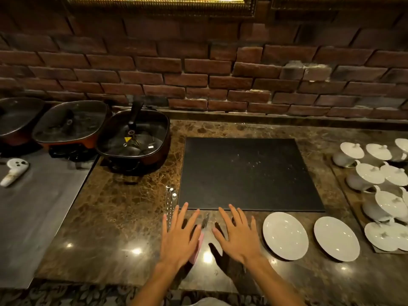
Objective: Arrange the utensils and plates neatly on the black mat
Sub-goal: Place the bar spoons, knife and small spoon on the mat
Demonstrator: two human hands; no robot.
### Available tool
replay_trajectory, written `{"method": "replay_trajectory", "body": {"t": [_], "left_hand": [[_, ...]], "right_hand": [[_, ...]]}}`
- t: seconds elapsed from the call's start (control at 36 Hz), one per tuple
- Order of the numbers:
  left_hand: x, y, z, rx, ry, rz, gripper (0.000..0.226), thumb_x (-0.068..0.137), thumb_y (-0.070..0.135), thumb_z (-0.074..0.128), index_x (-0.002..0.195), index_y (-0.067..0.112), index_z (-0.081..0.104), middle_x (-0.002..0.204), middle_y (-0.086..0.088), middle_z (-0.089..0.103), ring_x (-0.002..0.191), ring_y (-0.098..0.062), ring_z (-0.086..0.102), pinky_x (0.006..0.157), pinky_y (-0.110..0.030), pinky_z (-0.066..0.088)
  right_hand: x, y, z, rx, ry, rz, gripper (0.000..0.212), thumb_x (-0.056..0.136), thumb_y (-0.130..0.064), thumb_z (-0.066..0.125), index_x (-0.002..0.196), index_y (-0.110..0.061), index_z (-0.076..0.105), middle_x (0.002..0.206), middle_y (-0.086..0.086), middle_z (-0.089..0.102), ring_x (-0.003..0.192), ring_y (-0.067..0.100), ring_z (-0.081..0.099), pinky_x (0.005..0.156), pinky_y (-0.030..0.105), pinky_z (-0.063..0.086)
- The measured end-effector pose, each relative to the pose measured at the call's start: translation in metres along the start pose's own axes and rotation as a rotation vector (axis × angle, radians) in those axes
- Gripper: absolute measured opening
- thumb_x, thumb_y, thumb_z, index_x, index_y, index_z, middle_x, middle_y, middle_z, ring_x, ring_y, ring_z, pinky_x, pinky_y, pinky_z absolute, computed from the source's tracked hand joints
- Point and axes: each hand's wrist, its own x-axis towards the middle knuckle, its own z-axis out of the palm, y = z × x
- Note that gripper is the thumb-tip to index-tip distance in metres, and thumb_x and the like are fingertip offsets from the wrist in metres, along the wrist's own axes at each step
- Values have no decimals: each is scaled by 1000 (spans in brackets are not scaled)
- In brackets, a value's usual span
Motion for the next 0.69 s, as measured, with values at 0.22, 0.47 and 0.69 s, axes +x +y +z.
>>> {"method": "replay_trajectory", "body": {"t": [0.22,0.47,0.69], "left_hand": [[-1,-31,0,-25,136,8,56,103,58,9,158,47,18,172,11,7,159,-11,-3,129,-48,-1],[10,-105,17,-29,45,-107,56,105,54,15,160,43,20,173,8,6,159,-13,-3,129,-51,-2],[24,-157,47,95,13,-28,54,105,43,28,158,36,32,166,-2,34,156,-24,28,125,-51,13]], "right_hand": [[8,-13,22,1,53,3,78,83,-82,17,151,-45,4,165,-6,10,152,21,10,119,56,14],[37,-62,41,-41,-41,9,71,77,-74,38,130,-28,46,135,-3,50,125,22,46,98,47,40],[81,-122,79,77,-320,95,55,80,-64,49,107,-17,58,114,5,62,104,24,60,86,44,53]]}}
